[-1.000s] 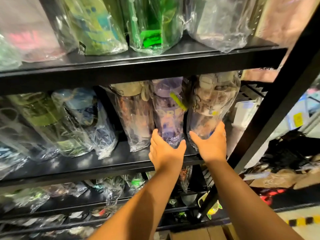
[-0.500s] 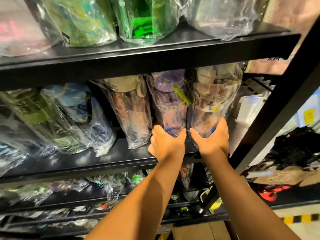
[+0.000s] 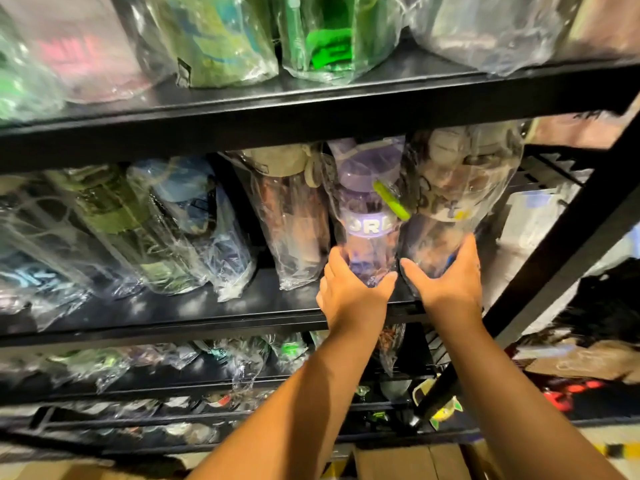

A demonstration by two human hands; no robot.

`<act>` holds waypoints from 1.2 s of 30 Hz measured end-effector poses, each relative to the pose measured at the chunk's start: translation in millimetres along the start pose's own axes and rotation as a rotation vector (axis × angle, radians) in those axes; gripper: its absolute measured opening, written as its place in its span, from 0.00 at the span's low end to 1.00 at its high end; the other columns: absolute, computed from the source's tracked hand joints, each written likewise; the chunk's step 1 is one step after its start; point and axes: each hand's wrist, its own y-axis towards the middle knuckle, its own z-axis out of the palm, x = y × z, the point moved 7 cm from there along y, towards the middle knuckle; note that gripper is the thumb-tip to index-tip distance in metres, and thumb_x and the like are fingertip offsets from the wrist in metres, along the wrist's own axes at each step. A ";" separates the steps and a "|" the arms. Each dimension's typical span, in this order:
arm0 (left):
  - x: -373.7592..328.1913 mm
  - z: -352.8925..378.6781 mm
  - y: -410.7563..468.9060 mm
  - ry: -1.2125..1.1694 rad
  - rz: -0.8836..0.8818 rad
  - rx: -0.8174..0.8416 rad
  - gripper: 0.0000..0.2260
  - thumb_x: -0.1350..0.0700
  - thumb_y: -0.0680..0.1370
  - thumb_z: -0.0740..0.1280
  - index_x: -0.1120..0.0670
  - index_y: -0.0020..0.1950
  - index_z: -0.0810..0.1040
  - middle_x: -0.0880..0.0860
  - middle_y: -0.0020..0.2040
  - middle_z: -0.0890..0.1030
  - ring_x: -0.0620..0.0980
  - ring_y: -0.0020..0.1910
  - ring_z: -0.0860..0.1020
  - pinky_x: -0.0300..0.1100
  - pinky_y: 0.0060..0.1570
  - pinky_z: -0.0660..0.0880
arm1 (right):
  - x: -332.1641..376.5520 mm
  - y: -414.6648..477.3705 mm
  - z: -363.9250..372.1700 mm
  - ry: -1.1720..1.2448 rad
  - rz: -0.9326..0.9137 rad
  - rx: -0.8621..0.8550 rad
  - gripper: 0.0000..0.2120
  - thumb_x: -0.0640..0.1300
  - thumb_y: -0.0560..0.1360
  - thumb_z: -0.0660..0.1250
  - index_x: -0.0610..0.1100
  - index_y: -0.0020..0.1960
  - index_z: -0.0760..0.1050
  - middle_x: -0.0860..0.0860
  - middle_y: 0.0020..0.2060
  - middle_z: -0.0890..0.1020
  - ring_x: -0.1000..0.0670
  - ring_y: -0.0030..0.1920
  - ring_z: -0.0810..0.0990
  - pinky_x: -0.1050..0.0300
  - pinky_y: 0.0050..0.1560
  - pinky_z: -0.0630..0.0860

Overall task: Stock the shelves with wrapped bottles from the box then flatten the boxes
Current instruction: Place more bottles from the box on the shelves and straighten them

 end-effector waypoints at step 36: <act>99.5 -186.4 50.2 -0.082 0.086 0.010 0.48 0.40 0.65 0.75 0.56 0.79 0.59 0.54 0.75 0.67 0.56 0.74 0.67 0.54 0.72 0.64 | 117.1 -98.4 154.2 0.009 0.141 -0.110 0.29 0.53 0.67 0.77 0.40 0.57 0.68 0.44 0.55 0.77 0.40 0.52 0.79 0.48 0.49 0.75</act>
